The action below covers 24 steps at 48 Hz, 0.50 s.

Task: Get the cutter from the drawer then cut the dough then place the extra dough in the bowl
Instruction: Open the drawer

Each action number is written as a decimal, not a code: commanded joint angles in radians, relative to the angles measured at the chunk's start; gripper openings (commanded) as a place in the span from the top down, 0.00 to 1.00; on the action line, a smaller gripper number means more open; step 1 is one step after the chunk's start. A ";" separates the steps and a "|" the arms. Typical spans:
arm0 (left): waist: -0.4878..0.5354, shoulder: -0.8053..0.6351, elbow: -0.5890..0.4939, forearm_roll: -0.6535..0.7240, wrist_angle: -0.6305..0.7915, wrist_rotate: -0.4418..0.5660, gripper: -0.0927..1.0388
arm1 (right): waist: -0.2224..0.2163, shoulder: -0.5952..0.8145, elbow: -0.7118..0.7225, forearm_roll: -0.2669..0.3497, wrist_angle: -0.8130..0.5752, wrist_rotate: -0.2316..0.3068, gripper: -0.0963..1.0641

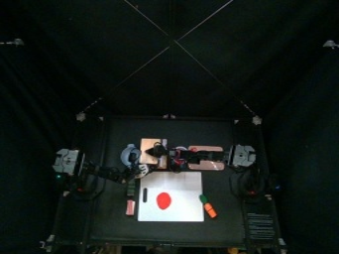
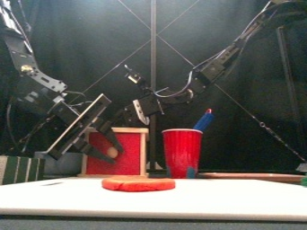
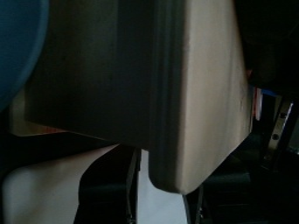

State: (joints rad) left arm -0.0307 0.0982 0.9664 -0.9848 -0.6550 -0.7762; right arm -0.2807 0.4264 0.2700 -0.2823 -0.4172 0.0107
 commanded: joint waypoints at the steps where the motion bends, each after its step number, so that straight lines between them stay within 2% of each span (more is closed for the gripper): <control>1: 0.011 -0.014 -0.003 -0.005 0.006 0.002 0.47 | 0.018 0.003 0.005 -0.002 0.015 -0.003 0.88; 12: -0.072 -0.020 -0.017 -0.011 0.057 -0.006 0.47 | 0.018 0.003 0.005 0.014 0.015 -0.003 0.88; 24: -0.175 -0.020 -0.021 -0.083 0.071 -0.006 0.47 | 0.018 0.003 0.009 0.014 0.015 -0.003 0.88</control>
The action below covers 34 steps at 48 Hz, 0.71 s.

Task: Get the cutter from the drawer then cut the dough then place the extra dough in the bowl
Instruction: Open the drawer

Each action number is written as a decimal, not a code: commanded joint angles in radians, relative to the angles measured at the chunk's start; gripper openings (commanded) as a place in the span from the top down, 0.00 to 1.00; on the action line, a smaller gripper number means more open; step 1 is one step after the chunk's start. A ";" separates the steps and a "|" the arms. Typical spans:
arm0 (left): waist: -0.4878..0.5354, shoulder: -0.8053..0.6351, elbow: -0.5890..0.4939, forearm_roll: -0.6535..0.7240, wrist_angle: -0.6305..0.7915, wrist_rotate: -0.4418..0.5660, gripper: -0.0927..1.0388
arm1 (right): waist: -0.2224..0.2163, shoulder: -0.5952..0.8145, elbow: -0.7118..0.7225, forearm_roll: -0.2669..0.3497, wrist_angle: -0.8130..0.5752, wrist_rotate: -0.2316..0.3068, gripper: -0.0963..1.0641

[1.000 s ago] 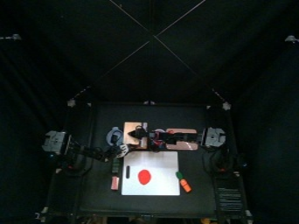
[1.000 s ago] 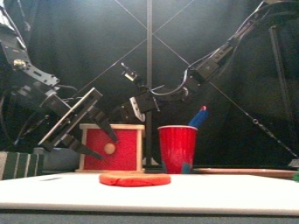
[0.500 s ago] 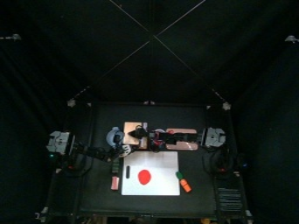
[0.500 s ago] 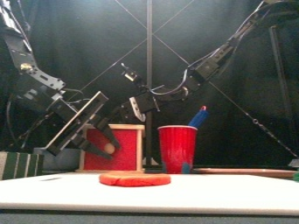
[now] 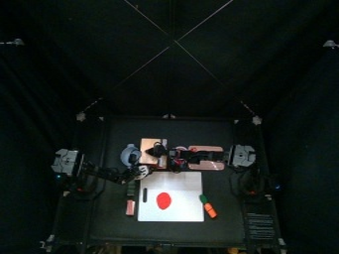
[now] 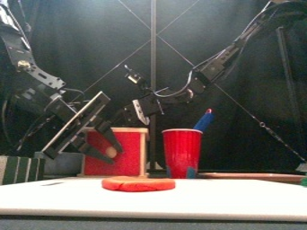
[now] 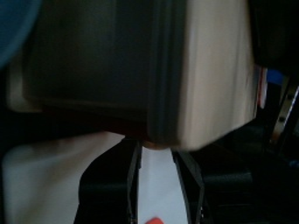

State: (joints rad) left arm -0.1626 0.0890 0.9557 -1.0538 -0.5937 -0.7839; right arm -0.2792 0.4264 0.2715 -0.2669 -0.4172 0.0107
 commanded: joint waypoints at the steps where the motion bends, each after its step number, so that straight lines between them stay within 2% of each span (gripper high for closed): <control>1: -0.051 -0.009 -0.011 -0.018 0.011 0.002 0.47 | 0.017 0.003 0.008 -0.002 0.017 -0.003 0.88; 19: -0.172 -0.012 -0.028 -0.086 0.020 0.002 0.47 | 0.017 0.003 0.002 -0.002 0.037 -0.003 0.88; 34: -0.192 -0.028 -0.026 -0.091 0.020 0.008 0.47 | 0.017 0.003 0.002 -0.002 0.037 -0.003 0.88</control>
State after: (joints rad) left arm -0.3513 0.0767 0.9419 -1.1490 -0.5691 -0.7793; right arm -0.2746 0.4249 0.2684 -0.2654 -0.4019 0.0107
